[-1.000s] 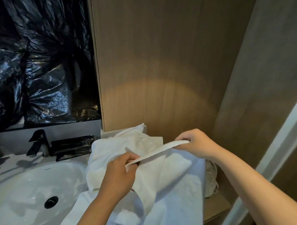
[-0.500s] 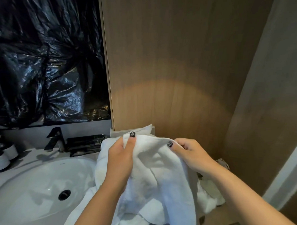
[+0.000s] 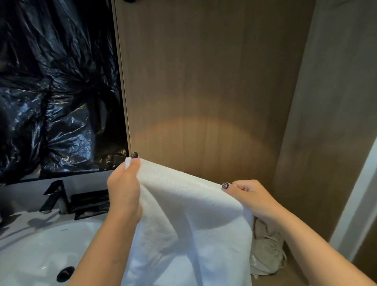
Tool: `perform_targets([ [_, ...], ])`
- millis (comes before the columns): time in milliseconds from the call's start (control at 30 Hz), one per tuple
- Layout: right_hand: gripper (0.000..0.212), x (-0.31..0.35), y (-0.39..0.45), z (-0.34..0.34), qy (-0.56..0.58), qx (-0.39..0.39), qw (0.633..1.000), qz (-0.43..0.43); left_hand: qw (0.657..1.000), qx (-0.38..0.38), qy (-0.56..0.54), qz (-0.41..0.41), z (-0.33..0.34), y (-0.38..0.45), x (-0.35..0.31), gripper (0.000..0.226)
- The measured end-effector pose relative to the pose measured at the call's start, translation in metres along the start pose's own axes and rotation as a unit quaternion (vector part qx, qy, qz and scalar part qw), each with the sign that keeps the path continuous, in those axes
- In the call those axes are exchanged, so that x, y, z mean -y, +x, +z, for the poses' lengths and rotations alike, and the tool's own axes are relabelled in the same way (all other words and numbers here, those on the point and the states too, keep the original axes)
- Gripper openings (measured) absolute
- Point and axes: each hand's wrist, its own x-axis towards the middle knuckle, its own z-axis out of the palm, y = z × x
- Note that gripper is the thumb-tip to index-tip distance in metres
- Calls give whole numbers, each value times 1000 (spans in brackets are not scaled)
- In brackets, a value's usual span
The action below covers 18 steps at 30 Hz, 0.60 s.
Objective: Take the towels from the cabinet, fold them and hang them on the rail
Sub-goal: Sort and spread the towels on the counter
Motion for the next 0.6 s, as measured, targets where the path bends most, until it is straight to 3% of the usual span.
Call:
perform_targets([
  [67,58,1,3,-13,-20,-6,1000,0,1000,-4,-5,18,-2,8,-8,14],
  [233,29,22,19,-36,-185,63,981,5,997,-32,-63,31,-13,30,-18,11],
  [367,19,24,35,-43,-271,25,962,4,996,-53,-63,31,-14,37,-22,36],
  [500,23,32,50,-27,-168,-34,985,-16,995,-65,-21,70,-19,42,-18,35],
  [600,25,45,56,-7,-69,-58,995,-31,969,-11,156,192,-24,43,-17,28],
])
